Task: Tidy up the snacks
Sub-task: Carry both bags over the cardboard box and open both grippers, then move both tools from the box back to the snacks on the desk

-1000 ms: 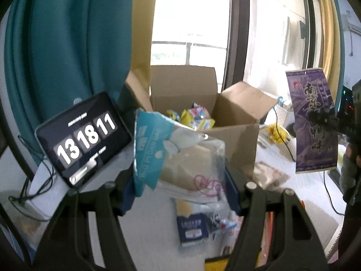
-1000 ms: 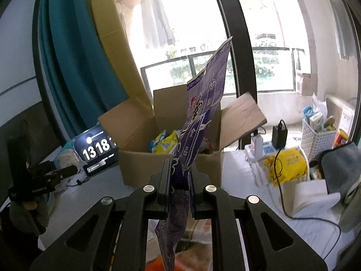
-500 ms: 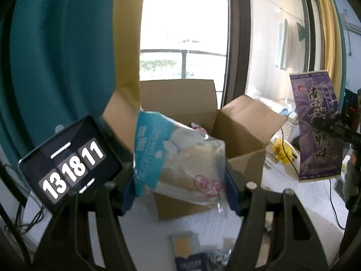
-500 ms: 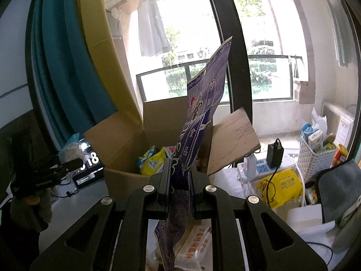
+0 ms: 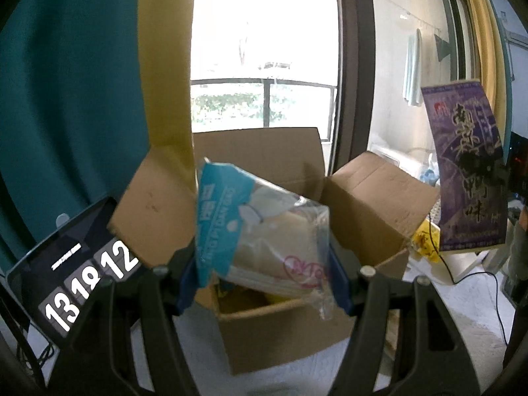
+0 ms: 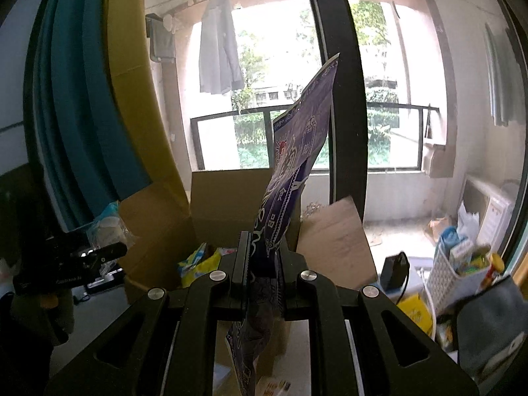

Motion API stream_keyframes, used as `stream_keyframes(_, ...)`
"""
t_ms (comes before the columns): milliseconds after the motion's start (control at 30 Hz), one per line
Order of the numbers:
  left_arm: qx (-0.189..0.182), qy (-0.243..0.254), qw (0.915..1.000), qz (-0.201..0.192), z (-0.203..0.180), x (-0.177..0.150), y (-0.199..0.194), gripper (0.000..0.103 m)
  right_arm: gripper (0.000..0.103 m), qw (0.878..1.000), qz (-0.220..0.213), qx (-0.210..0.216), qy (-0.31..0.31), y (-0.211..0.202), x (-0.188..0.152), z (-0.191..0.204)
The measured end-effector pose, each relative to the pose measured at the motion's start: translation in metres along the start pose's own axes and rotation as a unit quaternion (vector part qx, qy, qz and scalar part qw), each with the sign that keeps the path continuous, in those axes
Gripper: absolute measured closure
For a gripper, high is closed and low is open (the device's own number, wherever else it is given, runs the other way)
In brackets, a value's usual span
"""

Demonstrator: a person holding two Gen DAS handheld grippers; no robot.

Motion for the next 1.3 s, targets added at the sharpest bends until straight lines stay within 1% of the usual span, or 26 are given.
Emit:
stream_keyframes(233, 0.0, 0.006, 0.9997, 0.022, 0.004, 0.003, 0.036, 0.035, 0.089, 1.0, -0.006, -0.015, -0.014, 0.041, 0.012, 0.007)
stream_keyframes(367, 0.005, 0.003, 0.9992, 0.04, 0.008, -0.002, 0.053, 0.033, 0.089, 0.999, 0.003, -0.027, -0.024, 0.065, 0.013, 0.013)
stream_keyframes(467, 0.013, 0.004, 0.9989, 0.045, 0.008, -0.003, 0.059, 0.029, 0.089, 0.999, 0.019, -0.036, -0.03, 0.086, 0.01, 0.017)
stream_keyframes(533, 0.007, 0.016, 0.9986, 0.051, 0.004, -0.002, 0.062, 0.02, 0.089, 0.998, 0.027, -0.044, -0.034, 0.095, 0.008, 0.018)
stream_keyframes(600, 0.005, 0.016, 0.9988, 0.046, 0.002, -0.002, 0.062, 0.015, 0.089, 0.997, 0.034, -0.052, -0.036, 0.102, 0.007, 0.018)
stream_keyframes(733, 0.003, 0.011, 0.999, 0.044, 0.005, -0.001, 0.059, 0.013, 0.089, 0.996, 0.05, -0.06, -0.042, 0.117, 0.003, 0.02)
stream_keyframes(833, 0.001, -0.001, 0.9993, 0.037, 0.009, 0.001, 0.054, 0.012, 0.088, 0.995, 0.059, -0.062, -0.052, 0.12, 0.0, 0.023)
stream_keyframes(867, 0.001, -0.002, 0.9994, 0.036, 0.008, 0.002, 0.053, 0.012, 0.082, 0.995, 0.061, -0.065, -0.053, 0.121, -0.001, 0.024)
stream_keyframes(900, 0.003, -0.003, 0.9994, 0.034, 0.008, 0.002, 0.051, 0.012, 0.071, 0.994, 0.061, -0.068, -0.053, 0.121, -0.002, 0.024)
stream_keyframes(933, 0.004, -0.004, 0.9994, 0.033, 0.008, 0.003, 0.053, 0.01, 0.068, 0.994, 0.062, -0.07, -0.053, 0.121, -0.003, 0.025)
stream_keyframes(1033, 0.009, -0.01, 0.9995, 0.029, 0.007, 0.004, 0.049, 0.004, 0.067, 0.994, 0.063, -0.068, -0.056, 0.115, -0.004, 0.027)
stream_keyframes(1200, 0.007, -0.022, 0.9995, 0.02, 0.012, 0.007, 0.04, 0.004, 0.067, 0.994, 0.06, -0.066, -0.06, 0.102, -0.001, 0.03)
stream_keyframes(1300, 0.003, -0.02, 0.9997, 0.013, 0.008, 0.009, 0.03, 0.004, 0.067, 0.994, 0.06, -0.062, -0.062, 0.091, -0.003, 0.032)
Point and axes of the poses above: each gripper's, at about its wrist camera, not at the fingertips, and y roughly the way its jaws point, z to its left, x to its top, the point moved 1 cm from there along y, roughly the way its jaws point, and after that the axes turned 10 degrees about -x, right-handed, at the moved point
